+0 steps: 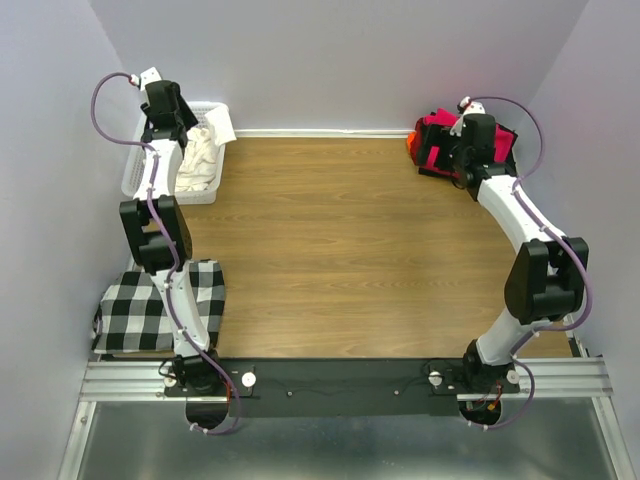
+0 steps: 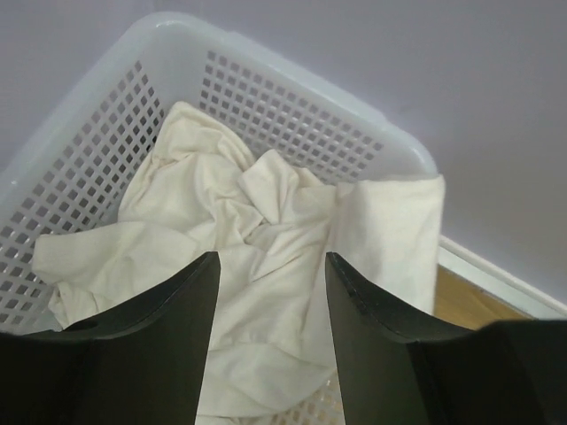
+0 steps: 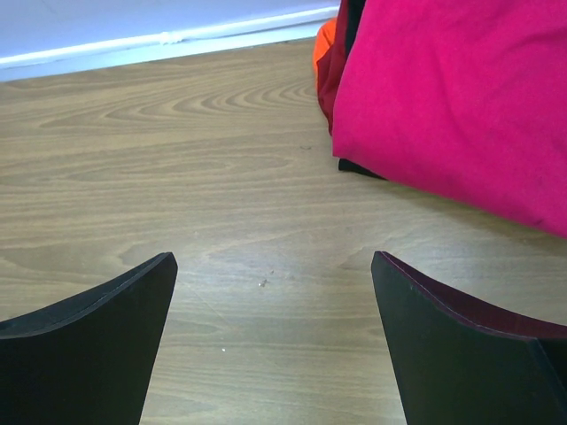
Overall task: Fold and stack the t-shirts
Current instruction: Grab crumpled tshirt from bin with the left arm, then move the tshirt to the center of the board, then flatten out the tshirt
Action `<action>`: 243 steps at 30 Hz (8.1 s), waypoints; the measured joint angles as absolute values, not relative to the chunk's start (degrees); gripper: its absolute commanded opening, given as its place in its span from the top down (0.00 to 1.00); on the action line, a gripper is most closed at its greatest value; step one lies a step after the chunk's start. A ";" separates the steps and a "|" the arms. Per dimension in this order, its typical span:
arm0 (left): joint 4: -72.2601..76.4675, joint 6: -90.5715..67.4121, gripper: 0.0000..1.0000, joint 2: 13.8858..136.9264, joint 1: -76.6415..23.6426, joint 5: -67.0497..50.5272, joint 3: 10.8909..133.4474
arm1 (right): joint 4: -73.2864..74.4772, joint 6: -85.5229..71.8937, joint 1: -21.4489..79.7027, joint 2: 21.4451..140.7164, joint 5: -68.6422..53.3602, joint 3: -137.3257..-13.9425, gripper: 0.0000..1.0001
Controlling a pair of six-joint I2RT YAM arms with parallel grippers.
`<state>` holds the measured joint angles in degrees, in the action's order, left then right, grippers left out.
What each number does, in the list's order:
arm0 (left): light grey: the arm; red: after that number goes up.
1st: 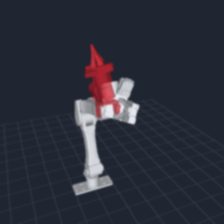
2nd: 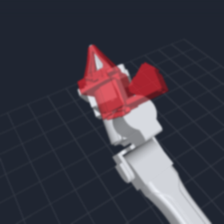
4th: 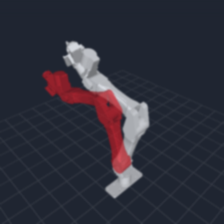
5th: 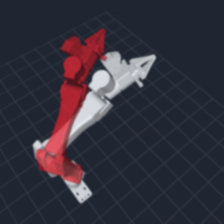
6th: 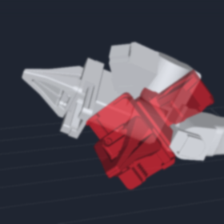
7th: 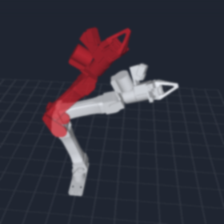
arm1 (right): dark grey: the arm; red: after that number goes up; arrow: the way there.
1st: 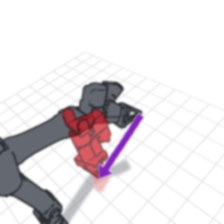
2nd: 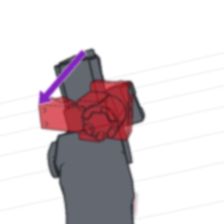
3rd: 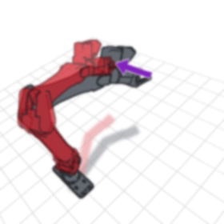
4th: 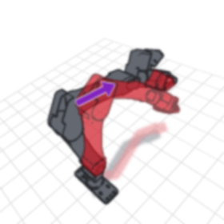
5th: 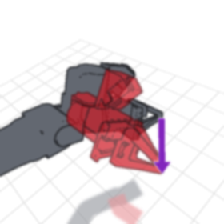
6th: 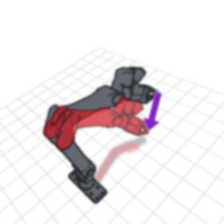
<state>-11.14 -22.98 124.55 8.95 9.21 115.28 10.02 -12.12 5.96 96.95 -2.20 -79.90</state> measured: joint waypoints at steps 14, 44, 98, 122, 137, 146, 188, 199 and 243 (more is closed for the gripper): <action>-24.93 -24.08 0.38 142.37 10.11 7.86 132.46 | 10.11 -14.15 7.44 96.73 0.78 -77.49 0.00; -33.32 -20.01 1.00 149.27 10.07 4.25 139.94 | 10.39 -15.00 8.21 101.16 2.33 -79.68 0.00; -14.33 -3.60 1.00 101.49 -15.64 -3.81 134.15 | 12.53 -15.59 8.29 101.60 10.57 -81.93 0.00; -5.76 -9.32 1.00 96.40 -20.01 -1.65 92.27 | 15.14 -13.98 10.66 101.54 2.90 -74.78 0.15; -4.78 -9.52 1.00 111.20 -17.76 16.56 105.16 | 21.47 -10.57 29.89 108.79 -5.21 -80.44 0.15; -6.48 -12.05 1.00 118.83 -15.18 15.81 106.72 | 26.87 -9.45 43.27 115.09 -5.04 -88.75 0.16; -8.19 -12.69 1.00 118.85 -9.04 11.05 102.50 | 31.44 -10.50 44.66 118.10 6.52 -94.02 0.99; -10.35 -12.10 1.00 117.27 -7.86 9.17 108.42 | 33.34 -5.48 36.58 104.18 29.06 -102.13 0.99; -7.33 -7.44 1.00 100.57 -9.13 -4.71 124.16 | 11.73 -9.65 26.87 72.64 46.41 -79.92 0.99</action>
<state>-7.33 -7.44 100.57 -9.13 -4.71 124.16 11.73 -9.65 26.87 72.64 46.41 -79.92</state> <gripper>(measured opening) 0.013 0.013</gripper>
